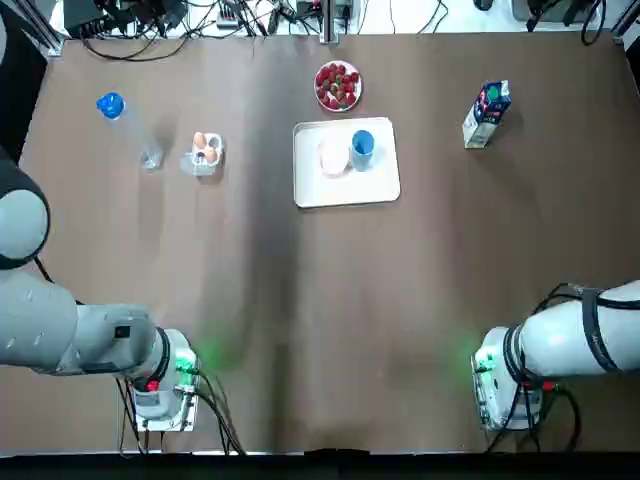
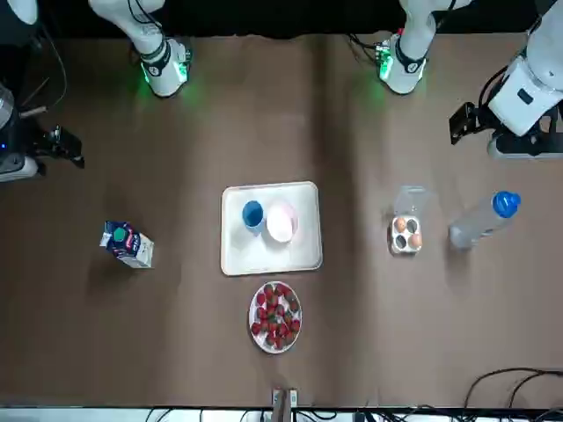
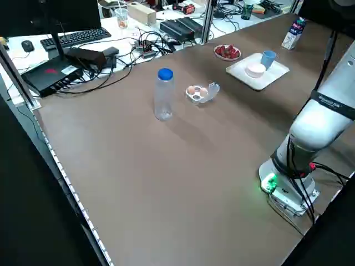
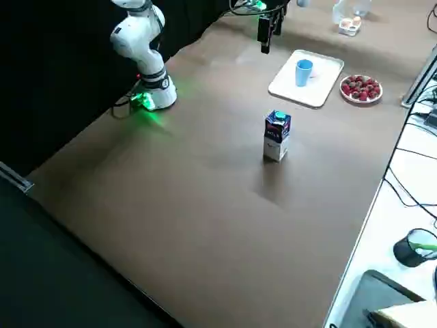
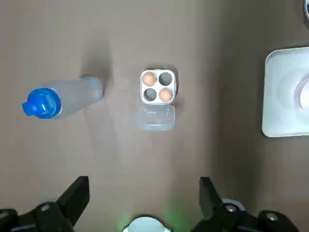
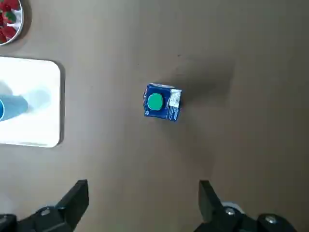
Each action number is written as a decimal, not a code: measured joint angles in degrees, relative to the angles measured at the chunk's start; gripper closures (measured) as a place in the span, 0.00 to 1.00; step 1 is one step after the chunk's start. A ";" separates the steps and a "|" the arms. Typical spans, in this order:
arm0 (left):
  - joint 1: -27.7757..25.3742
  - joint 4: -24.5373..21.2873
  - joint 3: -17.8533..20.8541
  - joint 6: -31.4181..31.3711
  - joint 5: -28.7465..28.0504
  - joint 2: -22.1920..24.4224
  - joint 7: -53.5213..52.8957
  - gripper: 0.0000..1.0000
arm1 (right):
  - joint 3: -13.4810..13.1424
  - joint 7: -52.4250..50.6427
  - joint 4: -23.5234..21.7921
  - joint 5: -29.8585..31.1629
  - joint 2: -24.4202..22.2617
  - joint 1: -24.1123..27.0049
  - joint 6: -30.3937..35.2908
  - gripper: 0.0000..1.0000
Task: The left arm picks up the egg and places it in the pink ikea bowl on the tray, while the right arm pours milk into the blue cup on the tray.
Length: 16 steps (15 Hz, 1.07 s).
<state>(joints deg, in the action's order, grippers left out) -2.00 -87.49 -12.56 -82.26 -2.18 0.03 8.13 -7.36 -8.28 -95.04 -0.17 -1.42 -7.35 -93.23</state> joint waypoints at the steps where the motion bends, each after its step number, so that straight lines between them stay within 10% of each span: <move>1: 0.00 0.00 0.01 0.00 0.00 0.00 0.00 0.00 | 0.00 -0.03 0.01 -0.09 0.00 0.00 -0.18 0.00; 8: 0.01 -0.62 0.08 0.06 -0.03 -0.12 0.15 0.00 | -0.11 -0.83 0.01 -0.22 0.00 0.14 -1.37 0.00; 16: -8.46 -12.89 0.83 -8.35 -1.20 -2.94 -1.05 0.00 | -0.57 -16.38 -0.37 -0.55 2.41 3.13 -2.64 0.00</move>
<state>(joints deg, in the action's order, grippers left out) -10.46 -100.38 -11.73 -90.61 -3.38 -2.91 7.08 -7.93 -24.66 -95.41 -0.72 0.99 -4.22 -95.86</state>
